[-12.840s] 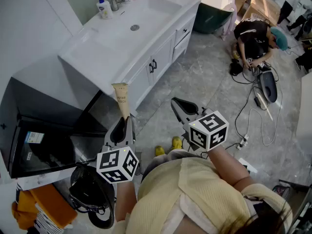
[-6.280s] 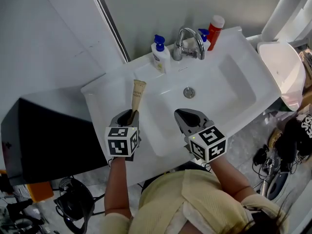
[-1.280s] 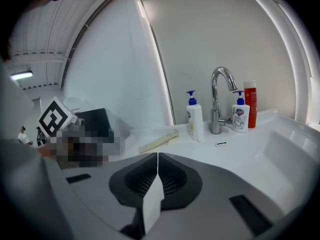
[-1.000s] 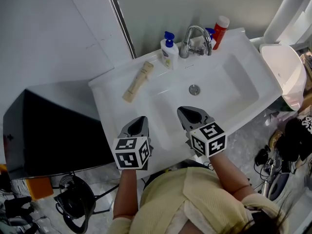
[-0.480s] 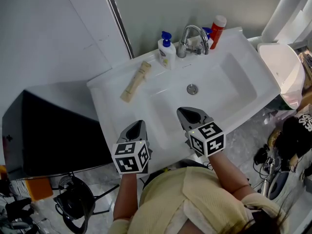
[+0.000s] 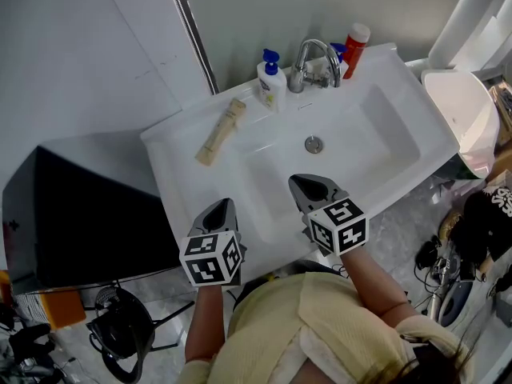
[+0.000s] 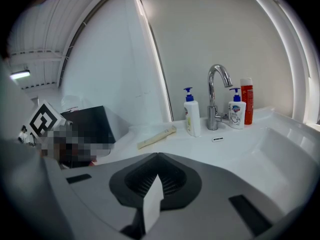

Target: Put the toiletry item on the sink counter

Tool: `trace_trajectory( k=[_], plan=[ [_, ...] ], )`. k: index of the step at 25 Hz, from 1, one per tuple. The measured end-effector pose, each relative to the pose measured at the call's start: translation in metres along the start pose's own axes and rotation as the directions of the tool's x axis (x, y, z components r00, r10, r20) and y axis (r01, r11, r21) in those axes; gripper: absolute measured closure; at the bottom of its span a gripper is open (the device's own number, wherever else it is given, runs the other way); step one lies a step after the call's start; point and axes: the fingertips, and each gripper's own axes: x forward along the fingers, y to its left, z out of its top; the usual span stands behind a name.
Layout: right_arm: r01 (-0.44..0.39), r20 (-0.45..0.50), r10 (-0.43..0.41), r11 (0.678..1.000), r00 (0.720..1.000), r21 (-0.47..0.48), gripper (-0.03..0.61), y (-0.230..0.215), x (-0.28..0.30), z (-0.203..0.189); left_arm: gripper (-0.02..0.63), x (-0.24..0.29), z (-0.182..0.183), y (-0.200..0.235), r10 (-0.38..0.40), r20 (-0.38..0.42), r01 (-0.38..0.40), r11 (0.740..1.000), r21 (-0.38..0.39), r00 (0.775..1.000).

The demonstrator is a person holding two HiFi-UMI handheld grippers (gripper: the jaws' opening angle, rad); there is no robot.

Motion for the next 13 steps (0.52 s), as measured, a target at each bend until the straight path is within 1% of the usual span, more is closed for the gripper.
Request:
trace_trajectory(
  k=[13],
  plan=[
    [0.004,-0.003,-0.004,1.0,1.0,-0.006,0.552,-0.001,0.0027,-0.0002,0.571,-0.0014,0.0044,0.0042,0.008,0.017,-0.008,1.0,-0.004,1.0]
  ],
)
